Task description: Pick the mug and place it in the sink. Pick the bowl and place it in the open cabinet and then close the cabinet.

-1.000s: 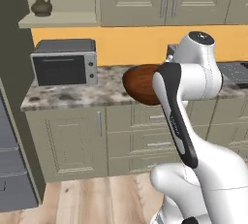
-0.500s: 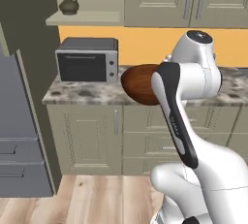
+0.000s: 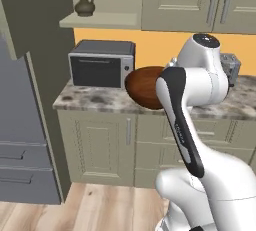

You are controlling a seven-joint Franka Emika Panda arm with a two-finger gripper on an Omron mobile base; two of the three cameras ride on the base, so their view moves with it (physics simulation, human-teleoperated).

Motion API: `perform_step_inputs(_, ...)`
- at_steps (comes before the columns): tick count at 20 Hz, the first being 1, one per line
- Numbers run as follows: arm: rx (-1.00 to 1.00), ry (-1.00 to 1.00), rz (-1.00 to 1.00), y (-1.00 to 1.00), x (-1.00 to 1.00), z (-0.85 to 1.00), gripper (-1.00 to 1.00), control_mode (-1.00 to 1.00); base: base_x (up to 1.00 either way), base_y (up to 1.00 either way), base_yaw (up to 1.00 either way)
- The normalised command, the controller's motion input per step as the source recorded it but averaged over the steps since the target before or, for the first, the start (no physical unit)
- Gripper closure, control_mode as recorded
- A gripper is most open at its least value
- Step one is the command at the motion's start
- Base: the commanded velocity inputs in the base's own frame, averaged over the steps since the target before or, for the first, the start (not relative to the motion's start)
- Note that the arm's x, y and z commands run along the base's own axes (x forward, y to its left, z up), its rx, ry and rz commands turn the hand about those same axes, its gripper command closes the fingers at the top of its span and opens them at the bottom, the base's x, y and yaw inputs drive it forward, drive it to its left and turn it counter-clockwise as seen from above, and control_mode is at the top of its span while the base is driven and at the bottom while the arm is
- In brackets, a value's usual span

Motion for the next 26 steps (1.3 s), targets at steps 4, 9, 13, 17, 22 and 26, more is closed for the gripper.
perform_step_inputs(4, 0.0, 0.0, 0.0, 0.0, 0.0, 0.0, 1.0, 1.0, 0.71, -0.3, 0.17)
perform_step_inputs(9, 0.0, 0.0, 0.0, 0.0, 0.0, 0.0, 1.0, 1.0, 0.31, -0.2, 0.14)
perform_step_inputs(13, 0.0, 0.0, 0.0, 0.0, 0.0, 0.0, 1.0, 1.0, 0.39, 0.07, 0.12)
perform_step_inputs(17, 0.0, 0.0, 0.0, 0.0, 0.0, 0.0, 1.0, 1.0, 0.58, -0.13, 0.17)
perform_step_inputs(22, 0.0, 0.0, 0.0, 0.0, 0.0, 0.0, 1.0, 1.0, 0.77, 0.05, 0.09)
perform_step_inputs(26, 0.0, 0.0, 0.0, 0.0, 0.0, 0.0, 1.0, 1.0, 0.73, 0.52, 0.0)
